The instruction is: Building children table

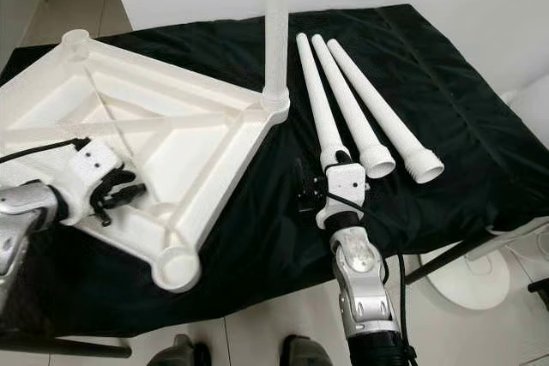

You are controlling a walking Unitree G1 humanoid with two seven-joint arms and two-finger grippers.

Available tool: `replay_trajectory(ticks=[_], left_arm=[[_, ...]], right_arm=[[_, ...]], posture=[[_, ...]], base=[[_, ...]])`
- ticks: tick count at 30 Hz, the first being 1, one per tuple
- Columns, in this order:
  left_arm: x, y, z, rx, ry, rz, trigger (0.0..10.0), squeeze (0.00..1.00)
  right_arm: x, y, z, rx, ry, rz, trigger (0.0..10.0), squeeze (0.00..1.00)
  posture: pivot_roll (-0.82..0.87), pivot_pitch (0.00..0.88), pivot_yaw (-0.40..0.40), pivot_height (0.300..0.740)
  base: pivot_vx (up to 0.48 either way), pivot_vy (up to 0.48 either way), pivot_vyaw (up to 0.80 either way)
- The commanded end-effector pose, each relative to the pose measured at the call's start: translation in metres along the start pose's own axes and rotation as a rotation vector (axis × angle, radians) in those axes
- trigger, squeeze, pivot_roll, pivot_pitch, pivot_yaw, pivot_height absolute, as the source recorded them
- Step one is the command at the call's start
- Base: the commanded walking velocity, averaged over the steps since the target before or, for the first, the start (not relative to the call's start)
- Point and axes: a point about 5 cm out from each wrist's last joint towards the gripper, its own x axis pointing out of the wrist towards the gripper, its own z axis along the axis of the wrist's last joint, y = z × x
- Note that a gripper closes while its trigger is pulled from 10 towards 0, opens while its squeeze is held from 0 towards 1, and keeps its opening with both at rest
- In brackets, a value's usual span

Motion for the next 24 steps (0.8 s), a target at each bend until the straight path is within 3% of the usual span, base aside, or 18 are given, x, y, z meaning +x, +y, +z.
replay_trajectory(ticks=[1, 5, 7, 11, 12, 17, 22, 23, 24], left_arm=[[0.001, 0.007, 0.003, 0.004, -0.019, 0.115, 10.0, 0.00], [-0.006, 0.016, 0.006, 0.010, -0.041, 0.122, 10.0, 0.00], [-0.018, 0.027, 0.008, 0.013, -0.063, 0.112, 10.0, 0.00], [-0.025, 0.029, 0.011, 0.008, -0.088, 0.065, 10.0, 0.00], [-0.029, 0.025, 0.012, -0.003, -0.102, 0.008, 10.0, 1.00], [-0.032, 0.012, 0.010, -0.009, -0.098, -0.145, 10.0, 1.00], [-0.025, 0.012, 0.002, 0.032, -0.034, -0.132, 10.0, 1.00], [-0.024, 0.009, 0.001, 0.025, -0.030, -0.155, 10.0, 0.02], [-0.025, 0.004, 0.000, 0.023, -0.027, -0.196, 10.0, 0.00]], right_arm=[[-0.002, 0.001, -0.002, -0.001, 0.010, -0.003, 10.0, 0.00], [-0.002, 0.000, -0.002, -0.003, 0.011, -0.005, 10.0, 0.00], [-0.002, -0.001, -0.003, -0.007, 0.012, -0.006, 10.0, 0.00], [-0.002, -0.001, -0.003, -0.007, 0.011, -0.005, 10.0, 0.00], [-0.001, -0.001, -0.003, -0.008, 0.010, -0.004, 10.0, 0.00], [0.002, -0.001, -0.002, -0.013, 0.005, 0.000, 10.0, 0.00], [0.004, -0.001, -0.002, -0.016, 0.002, 0.001, 10.0, 0.00], [0.004, -0.001, -0.002, -0.016, 0.002, 0.001, 10.0, 0.00], [0.004, -0.001, -0.002, -0.016, 0.001, 0.002, 10.0, 0.00]], posture=[[-0.05, 0.133, 0.048, 0.740], [-0.05, 0.132, 0.049, 0.740], [-0.05, 0.128, 0.050, 0.740], [-0.05, 0.127, 0.049, 0.740], [-0.04, 0.125, 0.049, 0.740], [-0.04, 0.116, 0.049, 0.740], [-0.04, 0.110, 0.049, 0.740], [-0.04, 0.109, 0.050, 0.740], [-0.04, 0.109, 0.050, 0.740]], base=[[0.000, 0.000, 0.00], [0.000, 0.000, 0.00], [0.000, 0.000, 0.00], [0.000, 0.000, 0.00], [0.000, 0.000, 0.00], [0.000, 0.000, 0.00], [0.000, 0.000, 0.00], [0.000, 0.000, 0.00], [0.000, 0.000, 0.00]])
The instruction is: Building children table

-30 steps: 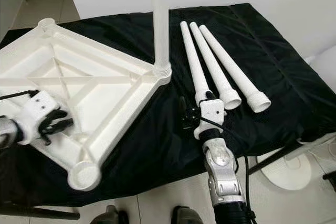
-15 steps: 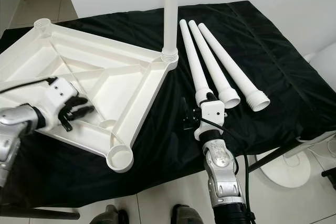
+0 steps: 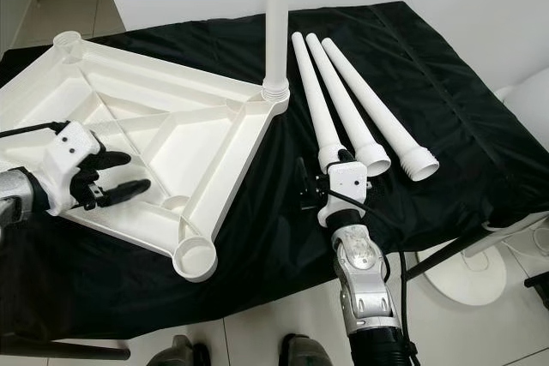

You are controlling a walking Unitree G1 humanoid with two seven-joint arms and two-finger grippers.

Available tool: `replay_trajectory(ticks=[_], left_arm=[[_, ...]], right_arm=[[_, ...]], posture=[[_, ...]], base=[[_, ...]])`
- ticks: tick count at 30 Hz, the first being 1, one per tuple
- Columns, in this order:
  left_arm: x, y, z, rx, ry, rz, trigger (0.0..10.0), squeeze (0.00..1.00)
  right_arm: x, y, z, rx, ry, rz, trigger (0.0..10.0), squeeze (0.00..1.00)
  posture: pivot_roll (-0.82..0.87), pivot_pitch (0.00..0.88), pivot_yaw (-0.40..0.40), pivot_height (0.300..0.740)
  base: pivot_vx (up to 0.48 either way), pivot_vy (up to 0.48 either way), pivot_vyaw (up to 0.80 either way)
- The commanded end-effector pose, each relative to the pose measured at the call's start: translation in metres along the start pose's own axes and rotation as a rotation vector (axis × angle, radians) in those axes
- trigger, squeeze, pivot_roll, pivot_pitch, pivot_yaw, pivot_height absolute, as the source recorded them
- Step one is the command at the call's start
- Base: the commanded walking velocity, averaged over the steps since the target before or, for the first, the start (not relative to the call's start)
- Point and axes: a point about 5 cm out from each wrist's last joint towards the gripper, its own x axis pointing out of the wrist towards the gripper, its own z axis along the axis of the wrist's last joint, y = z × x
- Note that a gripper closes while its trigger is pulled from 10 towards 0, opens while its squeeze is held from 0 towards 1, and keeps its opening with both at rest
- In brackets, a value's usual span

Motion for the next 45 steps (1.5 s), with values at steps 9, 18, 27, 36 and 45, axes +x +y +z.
replay_trajectory(ticks=[9, 18, 27, 36, 45], left_arm=[[0.002, -0.025, -0.008, -0.023, 0.034, -0.208, 10.0, 0.00], [0.000, -0.028, -0.011, -0.020, 0.045, -0.239, 10.0, 0.00], [-0.007, -0.029, -0.017, -0.026, 0.072, -0.250, 10.0, 0.00], [0.010, -0.030, -0.024, 0.006, 0.127, -0.215, 10.0, 0.00], [0.038, -0.008, -0.016, 0.063, 0.119, -0.044, 10.0, 0.00]], right_arm=[[-0.001, 0.000, -0.003, -0.010, 0.007, 0.000, 10.0, 0.00], [0.000, 0.000, -0.004, -0.015, 0.008, 0.012, 10.0, 0.00], [0.000, 0.002, -0.005, -0.017, 0.010, 0.022, 10.0, 0.00], [0.002, 0.004, -0.004, -0.017, 0.006, 0.030, 10.0, 0.00], [0.001, 0.003, -0.005, -0.018, 0.008, 0.017, 10.0, 0.00]], posture=[[-0.05, 0.105, 0.051, 0.740], [-0.05, 0.096, 0.043, 0.740], [-0.04, 0.090, 0.038, 0.740], [-0.05, 0.089, 0.036, 0.740], [-0.05, 0.104, 0.041, 0.740]], base=[[0.000, 0.000, 0.00], [0.000, 0.000, 0.00], [0.000, 0.000, 0.00], [0.000, 0.000, 0.00], [0.000, 0.000, 0.00]])
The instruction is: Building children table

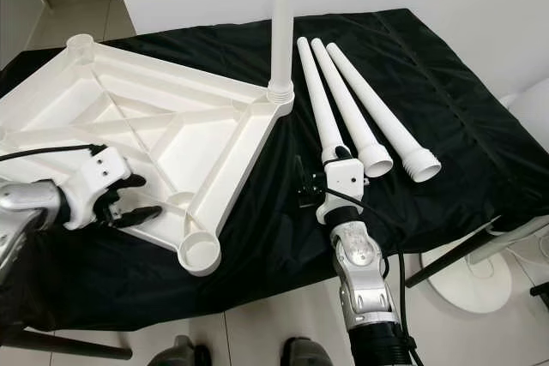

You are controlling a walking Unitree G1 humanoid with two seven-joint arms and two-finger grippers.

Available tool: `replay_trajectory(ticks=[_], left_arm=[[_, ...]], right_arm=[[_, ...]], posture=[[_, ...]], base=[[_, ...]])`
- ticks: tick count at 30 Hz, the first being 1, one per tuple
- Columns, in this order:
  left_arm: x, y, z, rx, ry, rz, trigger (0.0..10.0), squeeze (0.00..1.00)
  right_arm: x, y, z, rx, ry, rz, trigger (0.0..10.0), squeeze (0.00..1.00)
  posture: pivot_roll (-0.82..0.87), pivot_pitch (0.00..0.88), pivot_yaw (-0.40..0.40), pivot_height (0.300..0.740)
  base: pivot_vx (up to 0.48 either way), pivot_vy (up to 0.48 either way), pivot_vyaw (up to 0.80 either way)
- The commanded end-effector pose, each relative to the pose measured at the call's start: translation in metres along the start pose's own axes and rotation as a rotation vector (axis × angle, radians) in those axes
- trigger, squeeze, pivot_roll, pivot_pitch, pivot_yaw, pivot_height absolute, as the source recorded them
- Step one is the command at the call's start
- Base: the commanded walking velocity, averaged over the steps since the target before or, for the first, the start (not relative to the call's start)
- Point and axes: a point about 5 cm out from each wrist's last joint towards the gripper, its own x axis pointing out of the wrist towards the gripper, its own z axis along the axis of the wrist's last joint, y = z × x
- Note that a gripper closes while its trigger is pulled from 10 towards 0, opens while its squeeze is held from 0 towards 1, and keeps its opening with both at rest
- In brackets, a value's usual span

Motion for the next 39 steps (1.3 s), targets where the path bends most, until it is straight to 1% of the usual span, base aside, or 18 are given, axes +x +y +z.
replay_trajectory(ticks=[1, 5, 8, 12, 13, 15, 16, 17, 18, 19, 23, 25, 30, 31, 33, 34, 37, 39], left_arm=[[0.006, 0.007, -0.002, 0.015, 0.016, 0.088, 10.0, 0.00], [0.009, 0.012, 0.001, -0.007, 0.012, 0.110, 10.0, 0.00], [0.009, 0.008, -0.003, 0.017, 0.050, 0.054, 10.0, 0.00], [0.008, 0.011, -0.003, 0.027, 0.042, 0.049, 10.0, 0.00], [0.007, 0.011, -0.002, 0.027, 0.036, 0.043, 7.8, 0.00], [0.007, 0.011, -0.001, 0.028, 0.032, 0.038, 7.8, 0.00], [0.008, 0.010, 0.000, 0.032, 0.023, 0.027, 1.4, 0.00], [0.009, 0.010, 0.001, 0.033, 0.016, 0.022, 1.8, 0.00], [0.009, 0.010, 0.001, 0.033, 0.016, 0.022, 1.8, 0.00], [0.010, 0.010, 0.003, 0.037, 0.005, 0.024, 2.3, 0.00], [0.015, 0.009, 0.006, 0.040, -0.013, 0.029, 2.8, 0.00], [0.019, 0.007, 0.010, 0.040, -0.032, 0.030, 1.5, 0.00], [0.023, 0.004, 0.013, 0.043, -0.049, 0.021, 1.6, 0.00], [0.024, 0.001, 0.014, 0.041, -0.058, 0.013, 0.8, 0.00], [0.027, -0.002, 0.015, 0.041, -0.064, -0.001, 0.9, 0.00], [0.028, -0.004, 0.015, 0.041, -0.068, -0.009, 0.6, 0.00], [0.033, -0.009, 0.016, 0.041, -0.075, -0.025, 0.9, 0.00], [0.034, -0.011, 0.017, 0.041, -0.080, -0.031, 0.6, 0.00]], right_arm=[[-0.002, 0.002, -0.003, -0.003, 0.009, 0.001, 10.0, 0.00], [-0.002, 0.003, -0.002, -0.001, 0.009, -0.002, 10.0, 0.00], [-0.004, 0.002, -0.002, -0.003, 0.010, -0.009, 10.0, 0.00], [-0.005, 0.001, -0.003, -0.005, 0.012, -0.014, 10.0, 0.00], [-0.005, 0.000, -0.003, -0.006, 0.013, -0.015, 10.0, 0.00], [-0.006, 0.001, -0.003, -0.006, 0.013, -0.016, 10.0, 0.00], [-0.006, 0.001, -0.003, -0.007, 0.014, -0.017, 10.0, 0.00], [-0.006, 0.001, -0.003, -0.007, 0.014, -0.018, 10.0, 0.00], [-0.006, 0.001, -0.003, -0.007, 0.014, -0.018, 10.0, 0.00], [-0.006, 0.001, -0.003, -0.006, 0.014, -0.018, 10.0, 0.00], [-0.006, 0.001, -0.003, -0.005, 0.015, -0.020, 10.0, 0.00], [-0.006, 0.002, -0.003, -0.004, 0.014, -0.020, 10.0, 0.00], [-0.006, 0.002, -0.003, -0.004, 0.014, -0.021, 10.0, 0.00], [-0.005, 0.002, -0.003, -0.003, 0.014, -0.021, 10.0, 0.00], [-0.005, 0.002, -0.003, -0.003, 0.014, -0.022, 10.0, 0.00], [-0.005, 0.003, -0.002, -0.002, 0.014, -0.023, 10.0, 0.00], [-0.005, 0.003, -0.002, -0.001, 0.014, -0.023, 10.0, 0.00], [-0.005, 0.004, -0.002, -0.001, 0.014, -0.023, 10.0, 0.00]], posture=[[-0.06, 0.111, 0.044, 0.740], [-0.06, 0.113, 0.047, 0.740], [-0.07, 0.119, 0.052, 0.740], [-0.07, 0.125, 0.055, 0.740], [-0.07, 0.125, 0.055, 0.740], [-0.07, 0.125, 0.055, 0.740], [-0.07, 0.127, 0.057, 0.740], [-0.07, 0.128, 0.056, 0.740], [-0.07, 0.128, 0.056, 0.740], [-0.07, 0.128, 0.056, 0.740], [-0.07, 0.129, 0.056, 0.740], [-0.07, 0.129, 0.057, 0.740], [-0.07, 0.129, 0.059, 0.740], [-0.07, 0.130, 0.060, 0.740], [-0.07, 0.131, 0.062, 0.740], [-0.07, 0.131, 0.062, 0.740], [-0.07, 0.131, 0.063, 0.740], [-0.07, 0.130, 0.065, 0.740]], base=[[0.000, 0.000, 0.00], [0.000, 0.000, 0.00], [0.000, 0.000, 0.00], [0.000, 0.000, 0.00], [0.000, 0.000, 0.00], [0.000, 0.000, 0.00], [0.000, 0.000, 0.00], [0.000, 0.000, 0.00], [0.000, 0.000, 0.00], [0.000, 0.000, 0.00], [0.000, 0.000, 0.00], [0.000, 0.000, 0.00], [0.000, 0.000, 0.00], [0.000, 0.000, 0.00], [0.000, 0.000, 0.00], [0.000, 0.000, 0.00], [0.000, 0.000, 0.00], [0.000, 0.000, 0.00]])
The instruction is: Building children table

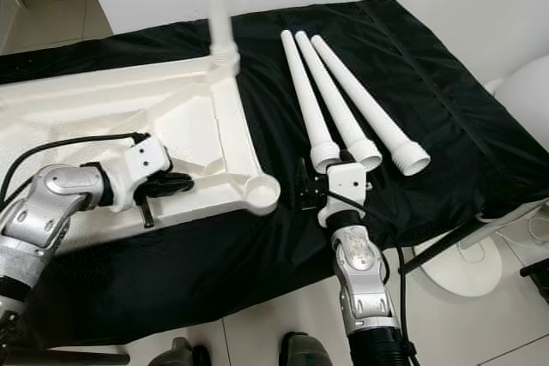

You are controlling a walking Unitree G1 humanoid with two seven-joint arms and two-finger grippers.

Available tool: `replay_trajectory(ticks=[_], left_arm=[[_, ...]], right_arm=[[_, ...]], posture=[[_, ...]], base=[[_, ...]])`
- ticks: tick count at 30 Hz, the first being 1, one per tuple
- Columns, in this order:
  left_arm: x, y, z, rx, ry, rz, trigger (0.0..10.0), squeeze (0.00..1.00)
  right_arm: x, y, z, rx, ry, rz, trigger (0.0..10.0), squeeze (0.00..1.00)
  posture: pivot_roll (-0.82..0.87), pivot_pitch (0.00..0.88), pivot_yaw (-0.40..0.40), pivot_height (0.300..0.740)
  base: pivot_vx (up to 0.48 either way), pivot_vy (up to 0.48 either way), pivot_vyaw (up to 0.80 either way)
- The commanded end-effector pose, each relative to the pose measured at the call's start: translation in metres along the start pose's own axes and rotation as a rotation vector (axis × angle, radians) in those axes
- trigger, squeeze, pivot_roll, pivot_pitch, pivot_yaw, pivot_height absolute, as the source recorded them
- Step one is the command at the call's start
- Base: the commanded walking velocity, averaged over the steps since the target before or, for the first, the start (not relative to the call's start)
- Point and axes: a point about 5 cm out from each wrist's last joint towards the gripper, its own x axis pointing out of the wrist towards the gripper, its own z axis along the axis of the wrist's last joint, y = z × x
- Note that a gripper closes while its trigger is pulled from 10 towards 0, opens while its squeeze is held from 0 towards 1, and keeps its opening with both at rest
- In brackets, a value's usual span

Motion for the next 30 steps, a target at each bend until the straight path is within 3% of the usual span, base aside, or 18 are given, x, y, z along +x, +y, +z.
replay_trajectory(ticks=[1, 5, 6, 9, 10, 17, 18, 19, 20, 21, 27, 28, 30], left_arm=[[0.008, -0.011, -0.012, -0.053, 0.035, 0.007, 1.2, 0.00], [0.012, -0.014, -0.010, -0.052, 0.019, -0.003, 1.2, 0.00], [0.015, -0.015, -0.007, -0.050, 0.009, 0.003, 10.0, 0.00], [0.020, -0.017, -0.004, -0.052, -0.008, 0.000, 10.0, 0.00], [0.021, -0.018, -0.001, -0.064, -0.031, -0.010, 10.0, 1.00], [0.017, -0.015, 0.013, -0.074, -0.121, -0.036, 10.0, 1.00], [0.013, -0.012, 0.025, -0.075, -0.189, -0.046, 10.0, 1.00], [0.013, -0.012, 0.025, -0.075, -0.189, -0.046, 10.0, 1.00], [0.010, -0.011, 0.036, -0.093, -0.256, -0.054, 10.0, 0.29], [0.008, -0.009, 0.046, -0.116, -0.315, -0.057, 10.0, 0.00], [0.007, -0.003, 0.068, -0.163, -0.425, -0.027, 10.0, 0.00], [0.009, 0.003, 0.079, -0.189, -0.470, 0.021, 10.0, 0.00], [0.013, 0.010, 0.094, -0.255, -0.530, 0.069, 10.0, 0.00]], right_arm=[[-0.001, 0.003, -0.001, 0.004, 0.006, 0.002, 10.0, 0.00], [-0.001, 0.003, -0.001, 0.005, 0.005, 0.001, 10.0, 0.00], [0.000, 0.003, -0.001, 0.006, 0.004, 0.001, 10.0, 0.00], [0.001, 0.004, 0.000, 0.006, -0.001, 0.002, 10.0, 0.00], [0.002, 0.004, 0.001, 0.009, -0.010, 0.001, 10.0, 0.00], [0.006, 0.000, 0.012, 0.041, -0.077, -0.010, 10.0, 0.00], [0.009, -0.005, 0.020, 0.057, -0.124, -0.026, 10.0, 0.00], [0.009, -0.005, 0.020, 0.057, -0.124, -0.026, 10.0, 0.00], [0.012, -0.008, 0.024, 0.070, -0.142, -0.039, 10.0, 0.00], [0.014, -0.011, 0.026, 0.072, -0.150, -0.050, 10.0, 0.00], [0.022, -0.016, 0.030, 0.094, -0.151, -0.085, 10.0, 0.04], [0.025, -0.017, 0.031, 0.107, -0.141, -0.093, 10.0, 1.00], [0.030, -0.018, 0.031, 0.133, -0.129, -0.113, 10.0, 1.00]], posture=[[-0.07, 0.129, 0.066, 0.740], [-0.07, 0.129, 0.066, 0.740], [-0.07, 0.128, 0.065, 0.740], [-0.07, 0.126, 0.065, 0.740], [-0.07, 0.126, 0.066, 0.740], [-0.07, 0.121, 0.066, 0.740], [-0.07, 0.120, 0.063, 0.740], [-0.07, 0.120, 0.063, 0.740], [-0.07, 0.118, 0.064, 0.740], [-0.07, 0.115, 0.063, 0.740], [-0.08, 0.114, 0.062, 0.740], [-0.09, 0.114, 0.059, 0.740], [-0.09, 0.114, 0.056, 0.740]], base=[[0.000, 0.000, 0.00], [0.000, 0.000, 0.00], [0.000, 0.000, 0.00], [0.000, 0.000, 0.00], [0.000, 0.000, 0.00], [0.000, 0.000, 0.00], [0.000, 0.000, 0.00], [0.000, 0.000, 0.00], [0.000, 0.000, 0.00], [0.000, 0.000, 0.00], [0.000, 0.000, 0.00], [0.000, 0.000, 0.00], [0.000, 0.000, 0.00]])
